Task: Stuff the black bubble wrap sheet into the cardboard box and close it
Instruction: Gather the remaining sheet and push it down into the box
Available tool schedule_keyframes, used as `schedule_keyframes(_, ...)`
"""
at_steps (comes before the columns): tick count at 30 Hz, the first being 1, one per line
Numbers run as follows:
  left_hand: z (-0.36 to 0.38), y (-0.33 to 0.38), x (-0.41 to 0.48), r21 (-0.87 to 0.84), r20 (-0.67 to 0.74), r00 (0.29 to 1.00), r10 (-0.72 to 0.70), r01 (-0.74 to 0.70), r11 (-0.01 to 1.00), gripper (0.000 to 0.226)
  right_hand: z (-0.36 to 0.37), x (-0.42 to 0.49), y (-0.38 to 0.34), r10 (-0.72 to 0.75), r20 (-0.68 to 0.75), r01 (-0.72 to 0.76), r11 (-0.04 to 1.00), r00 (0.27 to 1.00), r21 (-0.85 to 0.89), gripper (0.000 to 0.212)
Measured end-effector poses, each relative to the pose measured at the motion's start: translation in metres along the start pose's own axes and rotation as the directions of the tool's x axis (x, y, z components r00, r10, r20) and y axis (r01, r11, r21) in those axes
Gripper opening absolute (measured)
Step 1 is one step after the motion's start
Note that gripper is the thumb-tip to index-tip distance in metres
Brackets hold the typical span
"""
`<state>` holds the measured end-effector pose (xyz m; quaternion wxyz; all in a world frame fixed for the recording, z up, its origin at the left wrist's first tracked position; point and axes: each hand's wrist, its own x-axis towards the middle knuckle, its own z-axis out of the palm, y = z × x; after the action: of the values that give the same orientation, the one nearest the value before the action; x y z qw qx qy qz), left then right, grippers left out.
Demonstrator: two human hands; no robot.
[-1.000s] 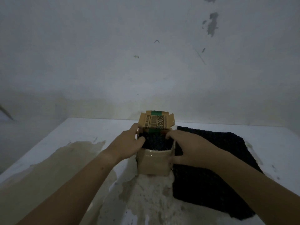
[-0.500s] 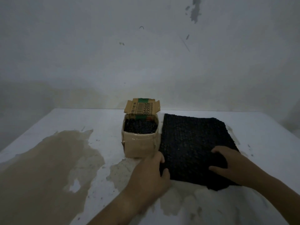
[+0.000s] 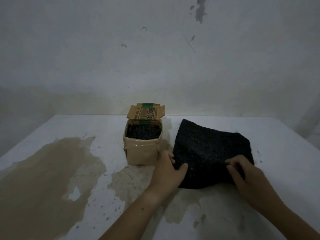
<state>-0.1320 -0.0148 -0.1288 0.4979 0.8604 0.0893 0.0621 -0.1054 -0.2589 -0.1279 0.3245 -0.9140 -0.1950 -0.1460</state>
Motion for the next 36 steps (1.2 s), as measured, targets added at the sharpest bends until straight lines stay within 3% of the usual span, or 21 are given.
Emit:
schedule_keyframes(3, -0.006, 0.016, 0.0, -0.238, 0.065, 0.99, -0.122, 0.134, 0.962, 0.055, -0.015, -0.009, -0.024, -0.002, -0.175, 0.03, 0.987, 0.985, 0.155, 0.013)
schedule_keyframes(5, -0.015, 0.028, 0.001, -0.445, 0.249, 0.944, -0.216, 0.31, 0.84, 0.067, -0.024, -0.017, -0.036, 0.016, -0.219, 0.04, 0.967, 0.976, 0.251, 0.011)
schedule_keyframes(7, -0.024, 0.038, 0.003, -0.568, 0.433, 0.881, -0.191, 0.431, 0.701, 0.052, -0.029, -0.023, -0.046, -0.002, -0.221, 0.072, 0.948, 0.975, 0.309, 0.01)
schedule_keyframes(9, -0.033, 0.044, 0.006, -0.575, 0.512, 0.846, -0.149, 0.466, 0.673, 0.032, -0.028, -0.028, -0.055, -0.027, -0.175, 0.093, 0.918, 0.984, 0.386, 0.006)
schedule_keyframes(16, -0.096, 0.053, 0.017, -0.628, 0.219, 0.975, -0.032, 0.166, 0.76, 0.024, -0.006, -0.014, -0.078, -0.106, -0.031, 0.109, 0.899, 0.994, 0.425, 0.011)
schedule_keyframes(19, -0.136, 0.046, 0.019, -0.601, 0.05, 0.999, 0.017, 0.016, 0.799, 0.018, 0.017, 0.008, -0.095, -0.117, 0.081, 0.058, 0.854, 0.99, 0.516, 0.013)
schedule_keyframes(22, -0.171, 0.026, 0.017, -0.658, -0.1, 0.994, -0.049, -0.029, 0.752, 0.022, 0.045, 0.039, -0.109, -0.121, 0.139, 0.026, 0.837, 0.983, 0.546, 0.009)
schedule_keyframes(24, -0.19, 0.004, 0.017, -0.69, -0.152, 0.982, -0.114, -0.023, 0.724, 0.026, 0.062, 0.059, -0.118, -0.113, 0.182, 0.006, 0.862, 0.977, 0.507, 0.006)
schedule_keyframes(28, -0.207, -0.045, 0.018, -0.645, -0.183, 0.96, -0.214, 0.048, 0.763, 0.029, 0.082, 0.095, -0.136, -0.175, 0.254, 0.086, 0.941, 0.951, 0.328, 0.046)
schedule_keyframes(31, -0.201, -0.067, 0.015, -0.579, -0.147, 0.964, -0.22, 0.096, 0.81, 0.032, 0.088, 0.118, -0.145, -0.201, 0.298, 0.18, 0.979, 0.933, 0.096, 0.061)
schedule_keyframes(34, -0.189, -0.076, 0.012, -0.455, -0.118, 0.972, -0.205, 0.131, 0.881, 0.058, 0.088, 0.133, -0.15, -0.205, 0.312, 0.278, 0.938, 0.928, -0.209, 0.063)
schedule_keyframes(36, -0.188, -0.076, 0.014, -0.302, -0.189, 0.959, -0.21, 0.147, 0.942, 0.081, 0.089, 0.14, -0.152, -0.204, 0.327, 0.312, 0.893, 0.923, -0.324, 0.065)
